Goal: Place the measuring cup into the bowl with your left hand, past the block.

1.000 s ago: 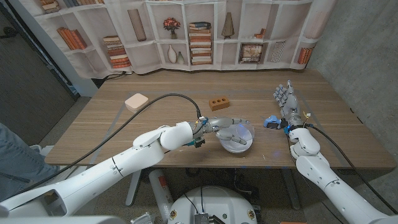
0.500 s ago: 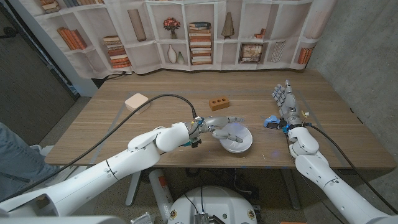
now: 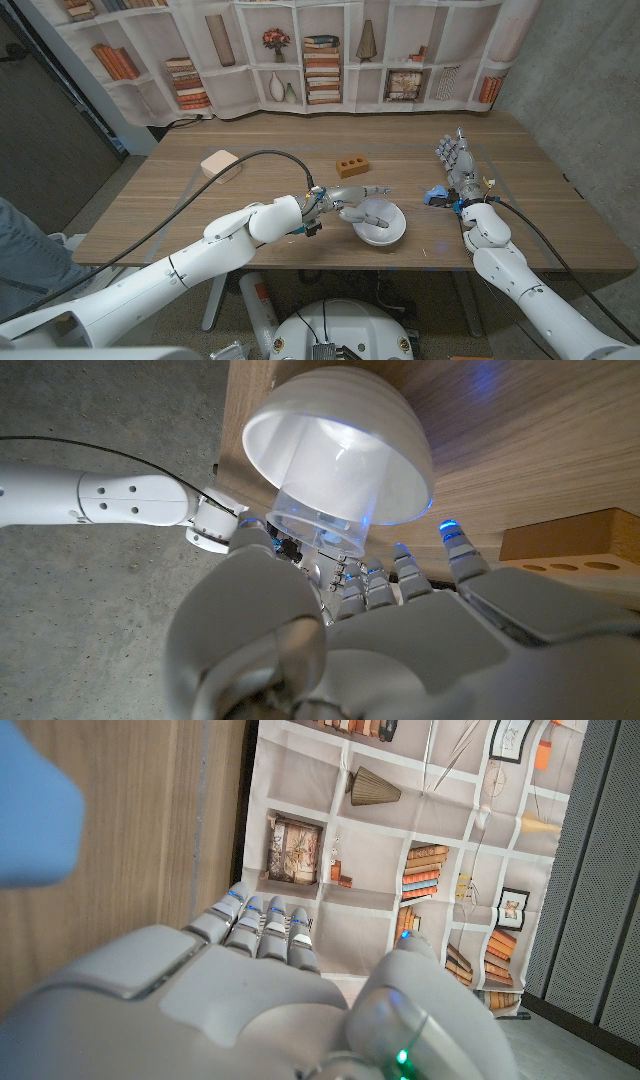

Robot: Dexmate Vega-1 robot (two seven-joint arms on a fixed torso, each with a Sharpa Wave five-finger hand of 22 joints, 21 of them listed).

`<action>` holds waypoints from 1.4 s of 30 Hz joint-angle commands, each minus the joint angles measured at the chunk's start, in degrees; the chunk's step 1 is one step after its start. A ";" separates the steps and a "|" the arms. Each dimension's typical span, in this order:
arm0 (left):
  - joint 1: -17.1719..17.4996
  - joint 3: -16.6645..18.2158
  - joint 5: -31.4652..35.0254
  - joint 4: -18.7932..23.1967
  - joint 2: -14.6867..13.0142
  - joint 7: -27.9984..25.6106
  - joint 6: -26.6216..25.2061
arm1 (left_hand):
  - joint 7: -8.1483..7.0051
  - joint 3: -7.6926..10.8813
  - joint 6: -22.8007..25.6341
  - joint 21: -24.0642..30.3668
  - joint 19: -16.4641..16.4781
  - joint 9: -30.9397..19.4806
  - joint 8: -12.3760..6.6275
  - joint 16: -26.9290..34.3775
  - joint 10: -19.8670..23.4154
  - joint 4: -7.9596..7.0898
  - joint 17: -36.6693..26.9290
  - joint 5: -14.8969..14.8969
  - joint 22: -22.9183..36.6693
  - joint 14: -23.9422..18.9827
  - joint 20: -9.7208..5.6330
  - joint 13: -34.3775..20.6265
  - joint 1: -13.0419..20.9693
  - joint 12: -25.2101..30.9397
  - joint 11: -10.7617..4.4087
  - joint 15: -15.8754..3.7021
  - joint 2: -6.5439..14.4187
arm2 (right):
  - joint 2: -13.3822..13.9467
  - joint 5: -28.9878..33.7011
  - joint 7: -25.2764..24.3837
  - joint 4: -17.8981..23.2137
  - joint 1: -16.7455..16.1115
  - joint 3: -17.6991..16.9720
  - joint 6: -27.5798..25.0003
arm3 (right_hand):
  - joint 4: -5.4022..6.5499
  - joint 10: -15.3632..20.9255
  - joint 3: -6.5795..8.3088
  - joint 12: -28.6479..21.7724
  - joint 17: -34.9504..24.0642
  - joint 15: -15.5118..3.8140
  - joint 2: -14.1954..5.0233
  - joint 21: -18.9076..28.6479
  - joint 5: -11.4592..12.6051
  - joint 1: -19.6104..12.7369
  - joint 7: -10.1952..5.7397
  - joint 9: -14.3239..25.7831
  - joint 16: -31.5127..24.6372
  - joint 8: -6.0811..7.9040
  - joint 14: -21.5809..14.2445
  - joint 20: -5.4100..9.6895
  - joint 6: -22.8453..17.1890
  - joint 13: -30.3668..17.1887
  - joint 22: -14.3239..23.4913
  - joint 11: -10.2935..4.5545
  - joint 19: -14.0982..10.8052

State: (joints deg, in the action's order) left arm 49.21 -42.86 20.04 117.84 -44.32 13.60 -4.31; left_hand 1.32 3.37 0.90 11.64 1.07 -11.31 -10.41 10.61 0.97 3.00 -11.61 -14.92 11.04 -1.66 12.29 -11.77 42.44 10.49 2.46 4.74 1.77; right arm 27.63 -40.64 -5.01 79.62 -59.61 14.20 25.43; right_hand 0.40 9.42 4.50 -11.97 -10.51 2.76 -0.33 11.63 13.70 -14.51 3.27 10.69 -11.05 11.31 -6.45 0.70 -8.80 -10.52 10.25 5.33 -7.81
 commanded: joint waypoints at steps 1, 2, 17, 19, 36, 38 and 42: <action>-0.61 0.26 -0.56 -0.48 0.09 0.33 0.38 | 0.12 -0.33 -0.26 -0.17 -0.56 -0.21 -0.14 0.10 -0.60 0.05 -0.08 -0.20 0.17 0.22 0.04 -0.14 -0.41 0.39 0.33 0.19 -0.01 | 0.08 0.21 -0.57 0.53 -0.07 -0.08 -0.11 | -0.10 0.48 -0.29 -0.21 -0.15 0.29 0.14 -0.29 -0.18 -0.49 -0.15 0.16 0.26 -0.01 -0.04 -0.01 -0.26 -0.16 0.19 0.16 -0.22; -0.64 0.26 -0.55 -0.47 0.11 0.32 0.35 | 0.15 -0.34 -0.26 -0.16 -0.57 -0.20 -0.16 0.11 -0.62 0.04 -0.08 -0.21 0.17 0.23 0.04 -0.14 -0.43 0.39 0.28 0.19 -0.02 | 0.06 0.22 -0.57 0.52 -0.07 -0.09 -0.05 | -0.10 0.46 -0.29 -0.19 -0.15 0.30 0.14 -0.29 -0.18 -0.49 -0.16 0.16 0.26 -0.01 -0.05 -0.01 -0.25 -0.16 0.19 0.16 -0.22; -0.86 0.77 0.10 0.76 -0.09 -0.02 -0.24 | 0.14 -0.62 -0.13 -0.17 -0.90 -0.19 -0.43 0.25 -0.39 -0.19 -0.10 -0.31 0.18 0.37 0.03 -0.10 -0.85 0.71 0.12 0.19 -0.07 | 0.39 0.49 -1.10 1.28 -0.42 -0.36 -0.08 | -0.15 0.56 -0.37 -0.23 -0.16 0.44 0.09 -0.33 -0.20 -0.47 -0.16 0.16 0.25 0.00 -0.04 0.12 -0.29 -0.16 0.20 0.13 -0.12; -0.95 0.84 0.07 0.74 -0.01 -0.02 -0.40 | 0.24 -0.65 0.03 -0.16 -0.93 -0.19 -0.52 0.28 -0.36 -0.22 -0.11 -0.33 0.18 0.36 0.03 -0.10 -0.92 0.75 0.16 0.22 -0.06 | 0.44 0.52 -1.11 1.36 -0.45 -0.37 -0.09 | -0.16 0.63 -0.38 -0.25 -0.15 0.33 0.09 -0.36 -0.20 -0.48 -0.19 0.16 0.23 0.02 -0.10 0.13 -0.35 -0.16 0.20 0.09 -0.02; -0.60 2.68 0.25 3.30 -0.84 -1.21 -1.48 | 0.03 -0.94 0.53 -0.03 -1.11 -0.16 -0.87 0.54 0.06 -0.48 -0.10 -0.49 0.19 0.23 0.00 -0.04 -1.33 1.12 0.82 0.26 0.02 | 1.01 0.59 -1.25 2.21 -0.27 -0.33 -1.20 | -0.15 0.87 -0.57 -0.31 -0.15 0.41 0.10 -0.62 -0.24 -0.30 -0.13 0.15 0.33 0.11 0.19 -0.05 -0.71 -0.16 0.23 -0.18 0.89; -0.66 2.94 0.12 3.39 -0.87 -1.31 -1.54 | 0.02 -0.96 0.51 -0.02 -1.11 -0.15 -0.88 0.56 0.12 -0.50 -0.10 -0.50 0.19 0.23 0.00 -0.03 -1.36 1.16 0.76 0.16 0.03 | 0.95 0.63 -1.22 2.11 -0.17 -0.31 -1.13 | -0.15 0.83 -0.58 -0.30 -0.15 0.45 0.09 -0.60 -0.25 -0.28 -0.15 0.15 0.34 0.10 0.24 0.03 -0.70 -0.15 0.24 -0.24 0.88; -0.95 3.66 -1.07 3.37 -0.92 -1.10 -1.47 | 0.01 -1.02 0.61 0.01 -1.14 -0.15 -0.94 0.61 0.31 -0.54 -0.10 -0.54 0.19 0.18 0.00 -0.02 -1.43 1.26 0.40 0.03 0.04 | 0.86 0.62 -1.24 1.96 0.02 -0.26 -1.20 | -0.14 0.84 -0.62 -0.30 -0.15 0.40 0.07 -0.60 -0.25 -0.24 -0.19 0.15 0.33 0.10 0.23 0.03 -0.74 -0.15 0.24 -0.20 0.94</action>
State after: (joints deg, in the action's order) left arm 48.42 -40.61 20.09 120.36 -44.92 12.80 -5.41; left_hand 1.32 2.66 0.91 11.64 0.26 -11.31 -11.03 10.84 1.01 2.29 -11.59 -14.91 11.04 -1.67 12.07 -11.72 41.41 11.26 2.85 4.73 1.74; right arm 28.51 -40.07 -6.31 81.68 -60.06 13.85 24.39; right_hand 0.08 9.62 4.18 -11.97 -10.51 2.97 -0.33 11.18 13.69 -14.51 3.06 10.69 -10.81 11.31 -6.24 0.72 -9.02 -10.52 10.25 5.12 -6.98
